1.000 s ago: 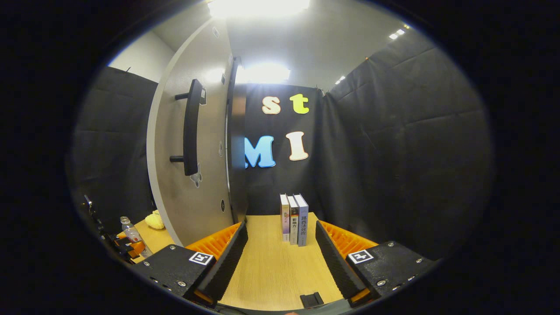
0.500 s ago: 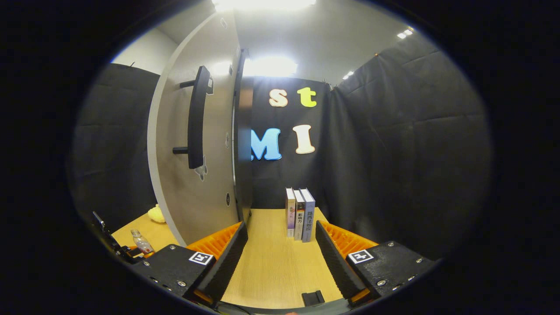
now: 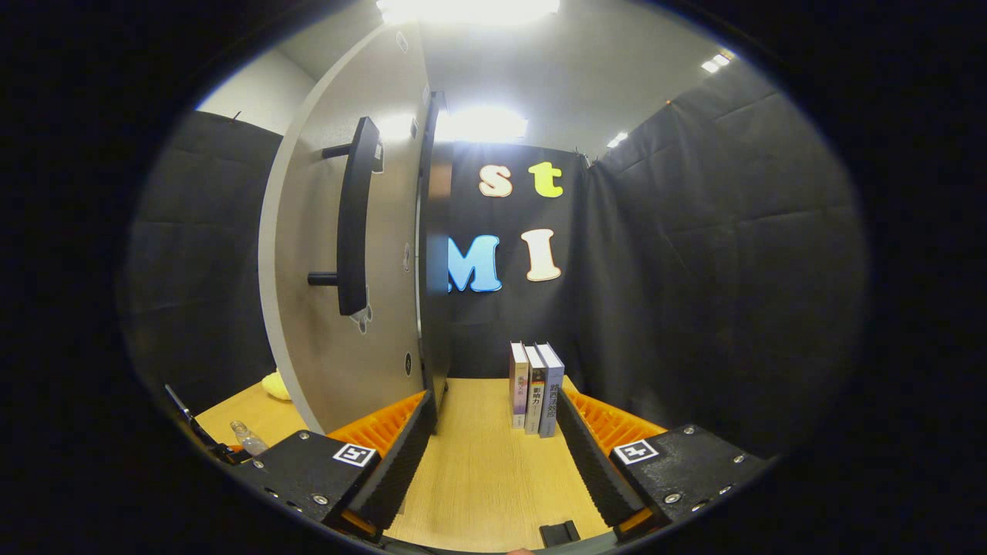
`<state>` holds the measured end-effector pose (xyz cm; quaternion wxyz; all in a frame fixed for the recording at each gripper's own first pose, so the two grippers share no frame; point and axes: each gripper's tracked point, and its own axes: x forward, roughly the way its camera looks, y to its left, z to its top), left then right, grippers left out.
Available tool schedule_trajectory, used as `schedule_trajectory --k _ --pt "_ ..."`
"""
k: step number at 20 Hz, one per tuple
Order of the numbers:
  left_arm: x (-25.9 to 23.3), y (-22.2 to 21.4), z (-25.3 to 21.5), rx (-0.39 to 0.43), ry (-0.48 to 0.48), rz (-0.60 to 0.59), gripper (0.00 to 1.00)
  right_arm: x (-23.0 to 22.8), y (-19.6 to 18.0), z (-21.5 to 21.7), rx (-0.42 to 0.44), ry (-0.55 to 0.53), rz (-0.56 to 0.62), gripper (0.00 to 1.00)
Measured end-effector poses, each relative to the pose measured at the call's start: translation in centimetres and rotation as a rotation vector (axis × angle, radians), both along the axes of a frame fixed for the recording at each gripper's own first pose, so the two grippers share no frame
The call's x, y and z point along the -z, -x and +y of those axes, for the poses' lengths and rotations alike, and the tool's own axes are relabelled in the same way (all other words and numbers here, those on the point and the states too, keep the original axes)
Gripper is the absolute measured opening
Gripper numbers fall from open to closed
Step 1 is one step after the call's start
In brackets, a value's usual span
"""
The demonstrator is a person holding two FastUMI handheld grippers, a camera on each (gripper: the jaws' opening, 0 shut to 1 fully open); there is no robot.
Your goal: Open the cabinet door with the right hand, grasp the bottle in the cabinet with the left hand and place it on the coaster, then close the cabinet door with the right hand.
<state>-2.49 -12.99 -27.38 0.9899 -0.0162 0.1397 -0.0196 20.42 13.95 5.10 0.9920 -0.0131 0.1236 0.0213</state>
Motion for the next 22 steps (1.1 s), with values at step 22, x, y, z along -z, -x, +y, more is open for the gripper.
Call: schedule_trajectory --k 22 --pt "-21.0 -1.8 6.6 0.009 0.002 -0.107 0.84 -5.6 -1.8 -2.2 0.21 -0.099 -0.113 0.95"
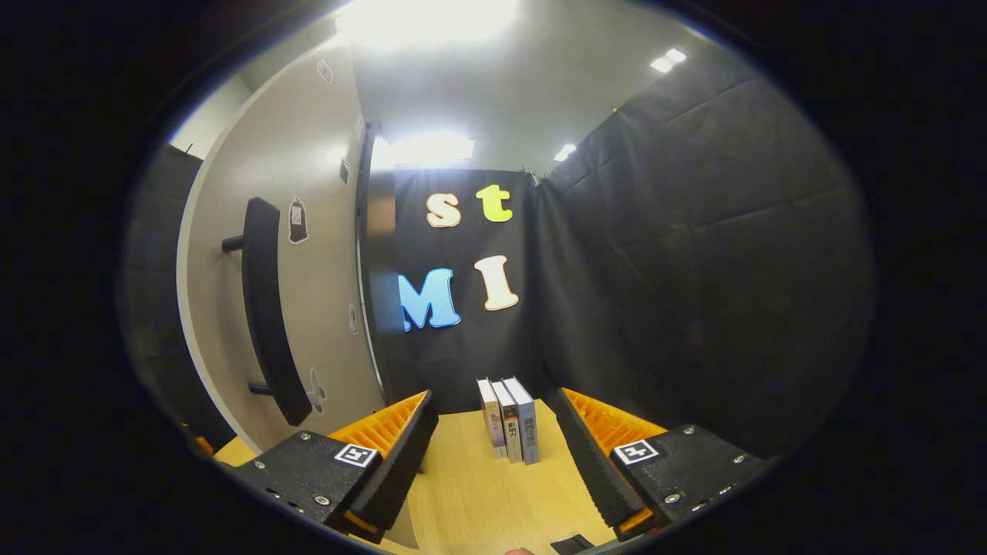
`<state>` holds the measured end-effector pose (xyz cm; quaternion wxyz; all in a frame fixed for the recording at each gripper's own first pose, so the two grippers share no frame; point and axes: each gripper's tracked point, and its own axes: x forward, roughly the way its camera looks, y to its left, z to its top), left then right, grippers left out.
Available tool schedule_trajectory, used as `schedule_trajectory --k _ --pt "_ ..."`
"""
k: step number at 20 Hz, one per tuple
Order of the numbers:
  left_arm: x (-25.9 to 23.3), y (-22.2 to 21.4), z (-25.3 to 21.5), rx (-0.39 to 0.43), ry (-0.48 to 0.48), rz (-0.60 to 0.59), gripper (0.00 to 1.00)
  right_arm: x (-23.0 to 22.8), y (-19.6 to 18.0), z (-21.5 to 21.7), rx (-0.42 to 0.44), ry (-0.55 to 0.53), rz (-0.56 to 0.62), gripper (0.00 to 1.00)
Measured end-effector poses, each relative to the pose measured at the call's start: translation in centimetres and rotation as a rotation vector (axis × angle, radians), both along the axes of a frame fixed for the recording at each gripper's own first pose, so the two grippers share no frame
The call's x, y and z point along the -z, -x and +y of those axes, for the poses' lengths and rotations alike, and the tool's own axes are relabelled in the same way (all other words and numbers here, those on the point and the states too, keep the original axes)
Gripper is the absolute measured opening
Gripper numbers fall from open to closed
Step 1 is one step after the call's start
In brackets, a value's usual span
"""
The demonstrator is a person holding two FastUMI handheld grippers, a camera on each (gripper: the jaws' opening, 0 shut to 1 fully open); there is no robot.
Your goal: Open the cabinet door with the right hand, grasp the bottle in the cabinet with the left hand and place it on the coaster, then close the cabinet door with the right hand.
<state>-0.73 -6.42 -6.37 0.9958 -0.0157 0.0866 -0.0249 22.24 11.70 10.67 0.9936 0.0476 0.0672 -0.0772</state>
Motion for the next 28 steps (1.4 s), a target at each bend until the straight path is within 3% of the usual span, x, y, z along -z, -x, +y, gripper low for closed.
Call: schedule_trajectory --k 1,2,5,6,9,10,11,12,16,19,20,28 --pt "-0.8 -0.5 0.7 0.005 0.003 -0.003 0.73 -0.6 0.2 0.0 0.019 0.004 -0.004 0.95" --pt "-1.5 -0.8 1.6 0.001 0.009 -0.007 0.79 -1.1 0.3 -0.4 0.048 0.011 -0.012 0.95" --pt "-3.6 -1.6 4.5 -0.021 0.047 -0.028 0.79 -2.9 1.0 0.4 0.089 0.05 -0.029 0.95" --pt "-4.2 -1.8 5.3 -0.023 0.058 -0.04 0.73 -3.3 1.0 0.8 0.098 0.067 -0.03 0.95" --pt "-5.2 -2.6 7.8 -0.032 0.033 -0.07 0.73 -4.0 1.1 1.5 0.15 0.118 -0.025 0.95" --pt "-5.4 -2.7 8.7 -0.038 0.016 -0.081 0.84 -4.2 1.2 1.8 0.165 0.132 -0.027 0.95" --pt "-5.6 -2.9 9.3 -0.039 0.006 -0.088 0.84 -4.3 1.1 2.4 0.169 0.137 -0.026 0.92" --pt "-5.5 -3.0 9.7 -0.037 0.001 -0.092 0.73 -4.4 1.1 2.8 0.168 0.135 -0.022 0.95" --pt "-4.9 -3.6 11.5 -0.03 0.006 -0.09 0.73 -4.2 1.4 3.3 0.214 0.143 -0.007 0.95" --pt "-4.0 -4.1 13.2 -0.039 -0.004 -0.074 0.73 -4.0 1.0 4.1 0.23 0.136 0.004 0.95" --pt "-3.6 -4.1 14.0 -0.047 -0.007 -0.07 0.79 -4.2 1.0 4.2 0.237 0.141 -0.002 0.93" --pt "-1.9 -4.9 17.1 -0.051 0.016 -0.052 0.79 -3.8 1.4 8.3 0.201 0.114 -0.014 0.92"
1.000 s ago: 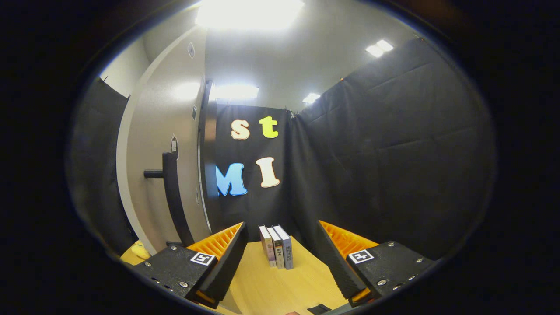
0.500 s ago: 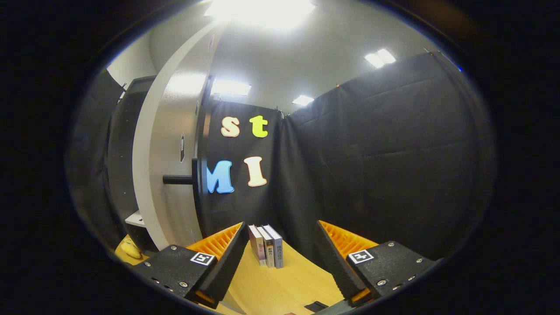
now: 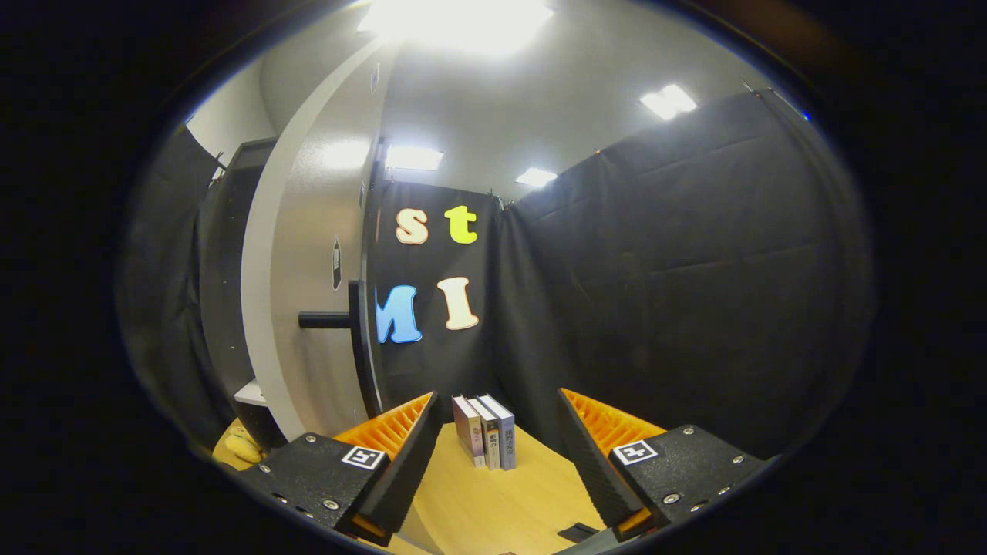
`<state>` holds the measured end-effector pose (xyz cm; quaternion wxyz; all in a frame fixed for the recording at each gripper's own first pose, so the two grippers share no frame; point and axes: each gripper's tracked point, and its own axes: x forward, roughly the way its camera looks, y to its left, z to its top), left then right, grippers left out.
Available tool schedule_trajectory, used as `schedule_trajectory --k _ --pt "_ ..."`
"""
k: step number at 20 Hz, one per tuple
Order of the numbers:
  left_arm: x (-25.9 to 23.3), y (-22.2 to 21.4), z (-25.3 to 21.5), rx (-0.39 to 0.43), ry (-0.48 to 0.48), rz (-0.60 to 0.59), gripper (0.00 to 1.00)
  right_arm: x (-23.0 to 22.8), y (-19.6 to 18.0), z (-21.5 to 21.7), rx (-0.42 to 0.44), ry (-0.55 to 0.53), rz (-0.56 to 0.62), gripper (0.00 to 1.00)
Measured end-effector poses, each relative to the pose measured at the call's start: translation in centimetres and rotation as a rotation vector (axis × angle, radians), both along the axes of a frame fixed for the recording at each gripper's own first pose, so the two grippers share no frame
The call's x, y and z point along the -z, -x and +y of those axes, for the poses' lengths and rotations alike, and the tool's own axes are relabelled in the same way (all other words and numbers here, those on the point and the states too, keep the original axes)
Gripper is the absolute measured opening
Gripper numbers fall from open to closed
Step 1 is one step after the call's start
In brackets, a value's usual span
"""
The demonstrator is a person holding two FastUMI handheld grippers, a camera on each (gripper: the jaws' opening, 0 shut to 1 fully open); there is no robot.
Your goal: Open the cabinet door with the right hand, grasp the bottle in the cabinet with the left hand and place it on the coaster, then close the cabinet door with the right hand.
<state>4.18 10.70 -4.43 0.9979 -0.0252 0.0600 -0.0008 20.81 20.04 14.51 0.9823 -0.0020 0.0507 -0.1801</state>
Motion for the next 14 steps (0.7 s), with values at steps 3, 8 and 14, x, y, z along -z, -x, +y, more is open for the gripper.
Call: schedule_trajectory --k 3,8,14 --pt "-0.1 -0.2 0.6 0.016 -0.007 -0.014 0.79 -0.1 0.1 1.9 -0.018 0.0 0.0 0.92" --pt "-0.2 -0.2 2.4 0.022 -0.004 -0.023 0.79 -0.1 -0.2 5.9 -0.077 0.008 -0.003 0.92" --pt "-0.3 0.2 4.7 0.001 -0.011 -0.035 0.73 -0.4 -1.1 10.6 -0.168 0.015 -0.017 0.92"
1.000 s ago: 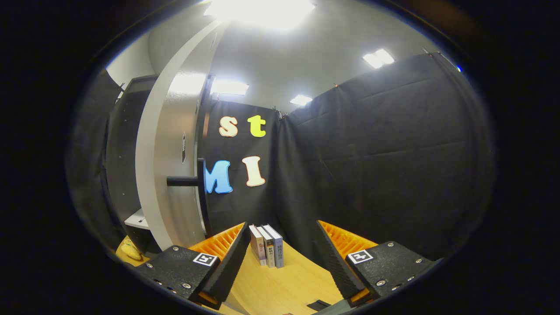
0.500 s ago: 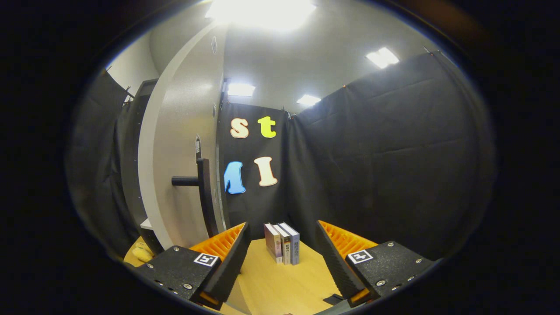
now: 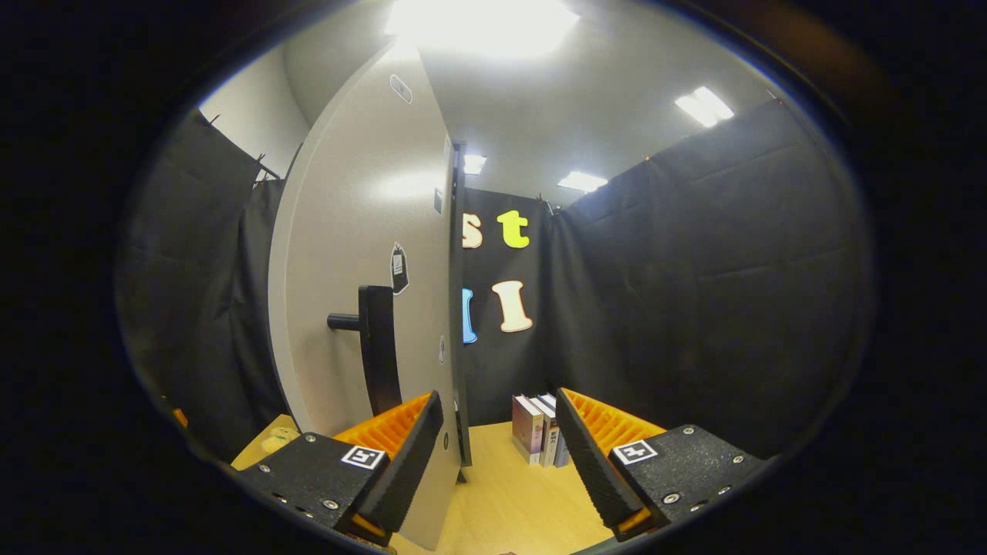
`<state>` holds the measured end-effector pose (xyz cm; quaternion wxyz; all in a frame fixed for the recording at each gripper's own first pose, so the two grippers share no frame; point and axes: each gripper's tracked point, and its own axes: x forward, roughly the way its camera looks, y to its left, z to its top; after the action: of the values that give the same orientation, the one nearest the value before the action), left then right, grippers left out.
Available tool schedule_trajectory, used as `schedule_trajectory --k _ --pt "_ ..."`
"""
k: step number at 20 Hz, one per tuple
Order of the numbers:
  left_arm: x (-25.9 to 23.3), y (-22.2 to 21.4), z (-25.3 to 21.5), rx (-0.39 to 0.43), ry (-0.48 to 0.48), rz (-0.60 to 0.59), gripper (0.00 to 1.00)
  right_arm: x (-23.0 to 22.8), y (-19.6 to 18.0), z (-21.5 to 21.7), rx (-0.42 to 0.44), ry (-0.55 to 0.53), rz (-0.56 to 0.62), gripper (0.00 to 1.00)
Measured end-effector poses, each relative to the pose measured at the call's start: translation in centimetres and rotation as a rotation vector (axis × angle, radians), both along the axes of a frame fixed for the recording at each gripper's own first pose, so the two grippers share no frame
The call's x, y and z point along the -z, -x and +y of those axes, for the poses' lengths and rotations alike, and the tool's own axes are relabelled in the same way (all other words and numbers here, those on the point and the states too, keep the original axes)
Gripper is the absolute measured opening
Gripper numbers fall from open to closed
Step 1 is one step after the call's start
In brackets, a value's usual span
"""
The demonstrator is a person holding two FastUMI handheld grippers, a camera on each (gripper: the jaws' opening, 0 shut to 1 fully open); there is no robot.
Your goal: Open the cabinet door with the right hand, grasp the bottle in the cabinet with the left hand and place it on the coaster, then close the cabinet door with the right hand.
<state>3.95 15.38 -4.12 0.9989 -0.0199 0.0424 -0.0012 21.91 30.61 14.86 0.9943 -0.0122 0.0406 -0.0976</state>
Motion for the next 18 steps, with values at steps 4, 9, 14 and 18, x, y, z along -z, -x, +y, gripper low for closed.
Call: schedule_trajectory --k 4,9,14,18 --pt "-0.1 1.3 1.5 -0.018 0.011 -0.009 0.73 0.3 -1.0 2.7 -0.055 -0.013 -0.001 0.92" --pt "0.4 2.8 4.5 -0.068 0.005 0.005 0.79 0.3 -2.1 6.2 -0.116 -0.03 -0.006 0.92" --pt "0.3 4.5 7.9 -0.134 -0.016 0.009 0.79 0.5 -4.1 10.9 -0.199 -0.023 -0.011 0.92" --pt "0.6 5.9 10.5 -0.187 -0.032 0.022 0.79 1.5 -6.4 14.9 -0.283 -0.041 0.0 0.93"
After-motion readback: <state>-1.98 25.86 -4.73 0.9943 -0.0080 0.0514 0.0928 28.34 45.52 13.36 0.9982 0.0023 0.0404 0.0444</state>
